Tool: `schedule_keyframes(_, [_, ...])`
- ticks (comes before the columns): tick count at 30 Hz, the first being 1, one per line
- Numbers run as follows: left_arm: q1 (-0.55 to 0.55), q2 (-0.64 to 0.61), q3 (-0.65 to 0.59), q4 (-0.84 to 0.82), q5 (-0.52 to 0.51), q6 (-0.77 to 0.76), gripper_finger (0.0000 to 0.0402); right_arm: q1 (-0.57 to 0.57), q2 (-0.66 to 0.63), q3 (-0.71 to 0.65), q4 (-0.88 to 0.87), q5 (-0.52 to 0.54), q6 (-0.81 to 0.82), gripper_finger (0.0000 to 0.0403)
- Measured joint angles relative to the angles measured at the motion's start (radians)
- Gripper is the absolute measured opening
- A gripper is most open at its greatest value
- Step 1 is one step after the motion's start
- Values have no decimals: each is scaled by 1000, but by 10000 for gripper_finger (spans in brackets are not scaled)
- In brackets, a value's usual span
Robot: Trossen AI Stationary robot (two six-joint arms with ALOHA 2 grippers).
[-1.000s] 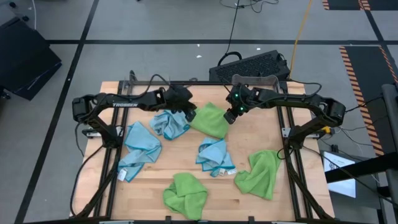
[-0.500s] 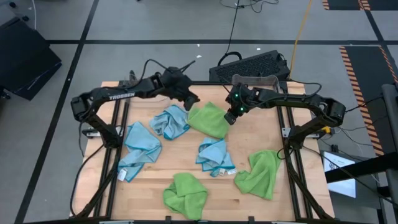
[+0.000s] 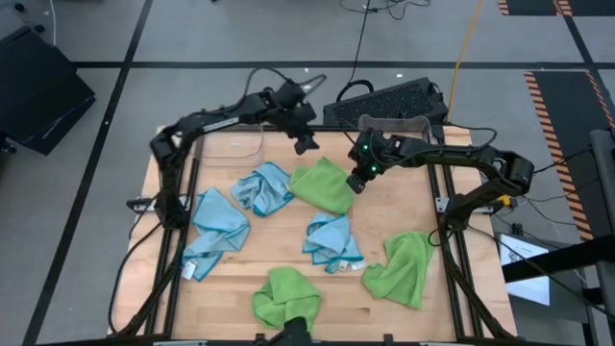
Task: Sort microfiber towel by color & place in baskets
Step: Fold the top green towel
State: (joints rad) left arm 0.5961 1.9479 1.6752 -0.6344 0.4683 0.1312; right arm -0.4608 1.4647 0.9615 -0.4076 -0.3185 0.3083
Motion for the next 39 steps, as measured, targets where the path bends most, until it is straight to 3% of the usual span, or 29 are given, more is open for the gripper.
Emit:
schedule_keyframes(4, [-7, 62, 21, -29, 13, 164, 323, 4, 0, 0, 0, 0, -14, 2])
schedule_keyframes(12, [-42, 123, 21, -7, -52, 283, 321, 5, 0, 0, -1, 1, -15, 1])
schedule_keyframes(32, [-53, 266, 21, 76, -135, 117, 332, 5, 0, 0, 0, -1, -33, 1])
schedule_keyframes(39, [-61, 266, 85, -5, -167, 53, 285, 5, 0, 0, 0, -1, -37, 0])
